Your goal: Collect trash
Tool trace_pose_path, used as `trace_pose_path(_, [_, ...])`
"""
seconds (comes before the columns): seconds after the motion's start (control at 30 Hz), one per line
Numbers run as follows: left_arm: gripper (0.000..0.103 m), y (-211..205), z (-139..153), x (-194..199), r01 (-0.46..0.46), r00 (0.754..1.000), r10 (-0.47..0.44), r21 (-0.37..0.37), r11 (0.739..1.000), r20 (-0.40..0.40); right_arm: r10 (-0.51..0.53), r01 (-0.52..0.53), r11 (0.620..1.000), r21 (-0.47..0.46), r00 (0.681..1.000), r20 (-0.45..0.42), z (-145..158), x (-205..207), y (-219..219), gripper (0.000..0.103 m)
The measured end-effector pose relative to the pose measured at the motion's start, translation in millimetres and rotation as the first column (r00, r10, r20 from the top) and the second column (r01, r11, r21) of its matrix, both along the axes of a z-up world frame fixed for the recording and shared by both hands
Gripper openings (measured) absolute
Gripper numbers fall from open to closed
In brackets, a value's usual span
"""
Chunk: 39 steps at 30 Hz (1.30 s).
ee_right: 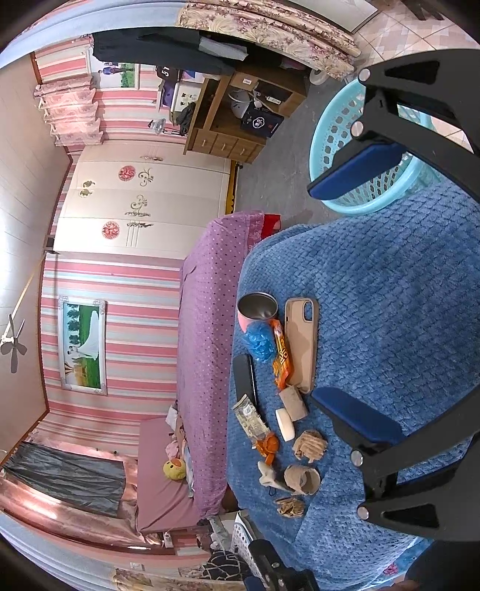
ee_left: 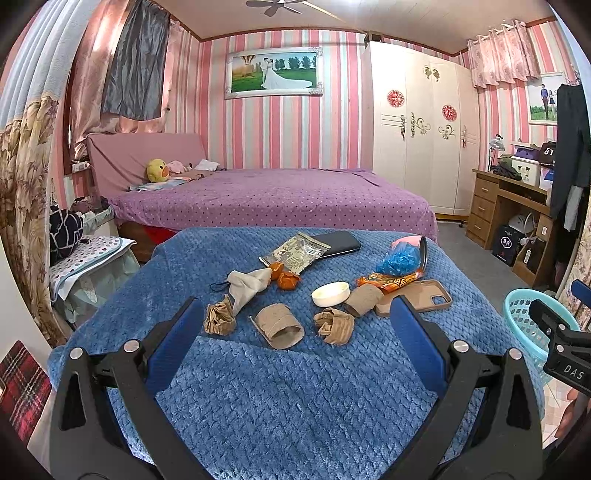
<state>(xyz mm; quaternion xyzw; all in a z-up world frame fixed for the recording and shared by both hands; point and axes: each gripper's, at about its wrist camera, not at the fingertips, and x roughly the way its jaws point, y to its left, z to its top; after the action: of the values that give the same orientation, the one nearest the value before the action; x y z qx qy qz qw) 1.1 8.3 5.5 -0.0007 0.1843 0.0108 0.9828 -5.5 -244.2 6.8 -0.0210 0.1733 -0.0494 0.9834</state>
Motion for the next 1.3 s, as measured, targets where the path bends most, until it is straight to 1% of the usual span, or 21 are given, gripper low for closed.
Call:
trace_pose_path(0.33, [0.098, 0.8, 0.4, -0.7, 0.0, 1.0, 0.0, -0.002, 1.0, 0.001, -0.006, 0.006, 1.0, -0.002, 1.0, 0.011, 1.6, -1.1, -0.6, 0.099])
trace_pose_path(1.3, [0.098, 0.4, 0.4, -1.1, 0.001, 1.0, -0.001, 0.002, 1.0, 0.001, -0.009, 0.009, 1.0, 0.002, 1.0, 0.009, -0.4, -1.8, -3.0, 0.099])
